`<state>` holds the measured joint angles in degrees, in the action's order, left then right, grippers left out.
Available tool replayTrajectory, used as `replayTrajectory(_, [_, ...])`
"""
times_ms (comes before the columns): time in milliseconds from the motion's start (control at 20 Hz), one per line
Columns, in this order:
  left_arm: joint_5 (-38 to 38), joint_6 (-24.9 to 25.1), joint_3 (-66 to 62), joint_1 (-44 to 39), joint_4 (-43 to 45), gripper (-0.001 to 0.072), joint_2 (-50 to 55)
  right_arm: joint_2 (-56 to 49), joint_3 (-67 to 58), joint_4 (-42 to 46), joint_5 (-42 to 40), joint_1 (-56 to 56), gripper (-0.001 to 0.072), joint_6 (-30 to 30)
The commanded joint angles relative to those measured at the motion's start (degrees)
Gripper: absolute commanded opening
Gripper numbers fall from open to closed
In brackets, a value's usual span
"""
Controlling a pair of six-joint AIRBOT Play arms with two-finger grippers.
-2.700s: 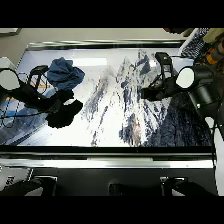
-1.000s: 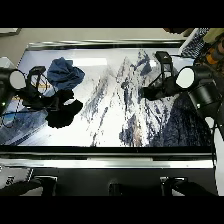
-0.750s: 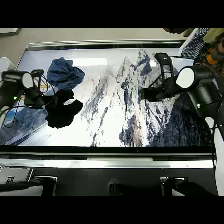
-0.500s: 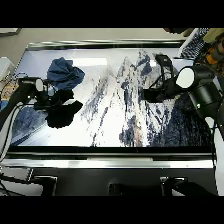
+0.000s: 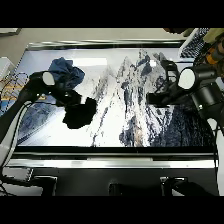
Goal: Fold the clothes and pants, and hang the long-sleeved shirts on hangers.
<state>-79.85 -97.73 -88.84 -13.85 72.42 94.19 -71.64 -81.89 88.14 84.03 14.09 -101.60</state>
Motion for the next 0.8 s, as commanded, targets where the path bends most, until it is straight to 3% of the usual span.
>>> replayTrajectory(0, [2.58, -0.28, -4.9, -9.11, -9.35, 0.0016, -0.57, 2.78, -0.04, 11.43, 8.35, 0.04, 0.0028, -2.73])
replayTrajectory(150, [11.52, -6.43, -5.03, -17.38, -9.94, 0.0016, 0.55, 7.72, -0.04, 18.43, 12.15, 0.04, 0.0028, -1.46])
replayTrajectory(300, [15.8, -11.58, -5.03, -23.04, -9.97, 0.0016, 5.44, 14.67, -0.04, 23.8, 11.82, 0.04, 0.0028, 0.11])
replayTrajectory(600, [15.89, -11.56, -5.03, -25.14, -18.16, 0.0022, 14.75, 23.21, 0.02, 31.08, 9.79, 0.04, 0.0028, 0.46])
replayTrajectory(650, [15.82, -11.54, -5.03, -24.83, -18.32, 0.0087, 15.04, 23.3, 0.02, 30.99, 8.81, 0.04, 0.0029, 0.44])
replayTrajectory(750, [15.12, -9.07, -5.05, -22.71, -18.93, 0.0445, 13.94, 23.08, 0.7, 30.36, 4.87, 0.04, 0.0046, 0.35])
